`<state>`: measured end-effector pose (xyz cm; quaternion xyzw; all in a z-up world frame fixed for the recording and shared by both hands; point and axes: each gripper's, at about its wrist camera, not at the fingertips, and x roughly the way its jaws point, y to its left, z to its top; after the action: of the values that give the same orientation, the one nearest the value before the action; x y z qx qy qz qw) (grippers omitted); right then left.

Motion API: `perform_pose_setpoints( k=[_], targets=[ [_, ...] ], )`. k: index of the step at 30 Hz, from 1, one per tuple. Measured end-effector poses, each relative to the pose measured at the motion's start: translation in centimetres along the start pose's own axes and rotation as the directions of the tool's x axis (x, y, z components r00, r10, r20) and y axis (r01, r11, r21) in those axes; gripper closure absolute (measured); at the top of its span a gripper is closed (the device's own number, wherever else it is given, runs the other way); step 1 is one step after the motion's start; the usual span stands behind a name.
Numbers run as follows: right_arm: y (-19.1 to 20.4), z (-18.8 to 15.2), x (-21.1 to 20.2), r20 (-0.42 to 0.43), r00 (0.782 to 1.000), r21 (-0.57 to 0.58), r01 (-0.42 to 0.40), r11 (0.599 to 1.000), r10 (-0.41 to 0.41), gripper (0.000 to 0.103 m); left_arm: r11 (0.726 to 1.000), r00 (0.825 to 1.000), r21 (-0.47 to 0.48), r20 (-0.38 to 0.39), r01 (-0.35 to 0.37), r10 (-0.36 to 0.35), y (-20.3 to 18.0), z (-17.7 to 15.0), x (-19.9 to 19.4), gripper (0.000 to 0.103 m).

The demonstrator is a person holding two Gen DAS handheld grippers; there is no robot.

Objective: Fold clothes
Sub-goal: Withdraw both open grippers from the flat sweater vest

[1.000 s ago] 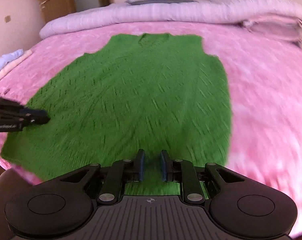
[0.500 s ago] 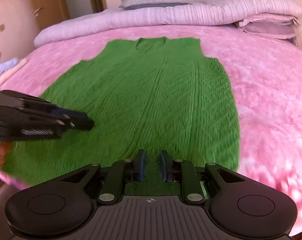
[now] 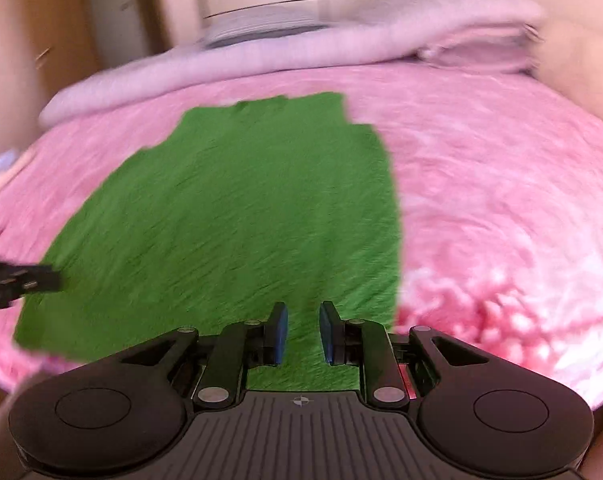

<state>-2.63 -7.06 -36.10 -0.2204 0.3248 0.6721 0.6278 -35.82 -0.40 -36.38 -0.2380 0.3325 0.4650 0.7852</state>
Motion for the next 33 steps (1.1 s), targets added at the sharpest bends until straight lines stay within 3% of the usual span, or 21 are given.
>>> perform_pose_setpoints(
  k=[4,10,14,18,23,33],
  targets=[
    [-1.2,-1.8,1.2,-0.025,1.0,0.037,0.006,0.999,-0.006,0.083,0.997,0.997,-0.08,-0.08,-0.022,0.015,1.5,-2.0,0.9,0.09],
    [-0.4,-3.2,-0.8,-0.07,0.996,0.048,0.056,0.997,-0.053,0.083,0.996,0.992,-0.041,-0.104,-0.074,0.069,0.4,-3.1,-1.7,0.09],
    [0.5,-4.2,-1.9,-0.151,0.981,0.077,0.134,0.988,-0.122,0.083,0.992,0.988,-0.03,-0.103,-0.119,0.115,-0.5,-3.5,-4.2,0.086],
    [2.1,-5.0,-4.1,-0.134,0.981,0.099,0.156,0.983,-0.142,0.083,0.991,0.989,-0.027,-0.071,-0.132,0.13,-1.0,-3.5,-6.9,0.078],
    [4.3,-4.6,-6.8,-0.073,0.985,0.082,0.159,0.984,-0.153,0.083,0.991,0.991,-0.042,-0.028,-0.131,0.13,-1.2,-3.9,-10.0,0.076],
    [6.4,-4.3,-10.8,0.029,0.993,0.096,0.11,0.989,-0.113,0.083,0.989,0.99,-0.053,0.007,-0.139,0.139,-2.2,-5.3,-13.8,0.068]
  ],
)
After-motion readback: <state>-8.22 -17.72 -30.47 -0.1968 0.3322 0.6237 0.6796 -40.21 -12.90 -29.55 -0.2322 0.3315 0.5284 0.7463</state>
